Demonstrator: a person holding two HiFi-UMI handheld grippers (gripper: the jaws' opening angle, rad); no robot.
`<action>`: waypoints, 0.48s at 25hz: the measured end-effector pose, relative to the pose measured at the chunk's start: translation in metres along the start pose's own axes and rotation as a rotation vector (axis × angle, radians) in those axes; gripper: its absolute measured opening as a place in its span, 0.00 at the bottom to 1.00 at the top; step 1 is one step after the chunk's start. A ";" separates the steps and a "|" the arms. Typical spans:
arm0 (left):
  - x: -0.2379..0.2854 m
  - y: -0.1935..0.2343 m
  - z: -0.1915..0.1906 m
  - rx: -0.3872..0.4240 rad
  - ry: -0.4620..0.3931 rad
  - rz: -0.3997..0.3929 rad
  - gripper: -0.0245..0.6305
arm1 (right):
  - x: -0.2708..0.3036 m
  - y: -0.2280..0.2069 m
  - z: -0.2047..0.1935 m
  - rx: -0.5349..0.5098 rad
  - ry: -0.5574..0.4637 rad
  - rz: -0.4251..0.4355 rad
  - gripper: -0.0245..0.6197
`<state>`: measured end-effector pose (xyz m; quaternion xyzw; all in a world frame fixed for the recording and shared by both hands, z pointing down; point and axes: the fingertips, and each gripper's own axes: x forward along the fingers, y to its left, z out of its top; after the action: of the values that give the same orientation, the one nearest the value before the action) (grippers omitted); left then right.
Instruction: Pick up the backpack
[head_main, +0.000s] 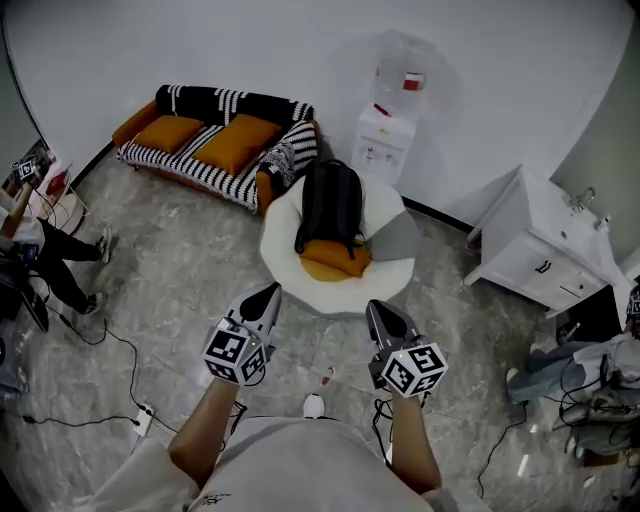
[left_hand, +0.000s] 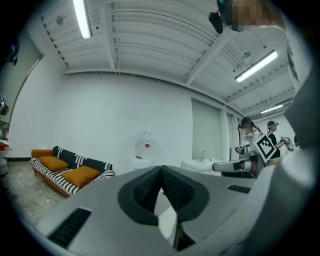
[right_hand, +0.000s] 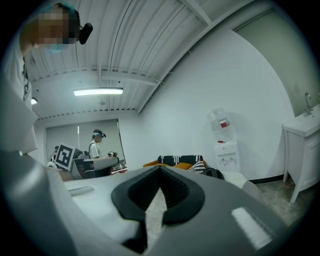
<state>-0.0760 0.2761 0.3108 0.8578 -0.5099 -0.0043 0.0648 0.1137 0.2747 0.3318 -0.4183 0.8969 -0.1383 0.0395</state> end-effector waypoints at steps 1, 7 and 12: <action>0.006 0.000 -0.001 0.000 0.005 0.003 0.04 | 0.003 -0.007 0.000 0.004 0.003 0.001 0.04; 0.033 -0.002 -0.007 -0.001 0.025 0.017 0.04 | 0.011 -0.036 0.002 0.017 0.010 0.008 0.04; 0.047 -0.004 -0.009 0.005 0.040 0.016 0.04 | 0.015 -0.050 0.000 0.027 0.016 0.010 0.04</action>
<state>-0.0494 0.2374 0.3221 0.8537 -0.5154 0.0149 0.0729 0.1407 0.2328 0.3460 -0.4118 0.8974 -0.1536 0.0385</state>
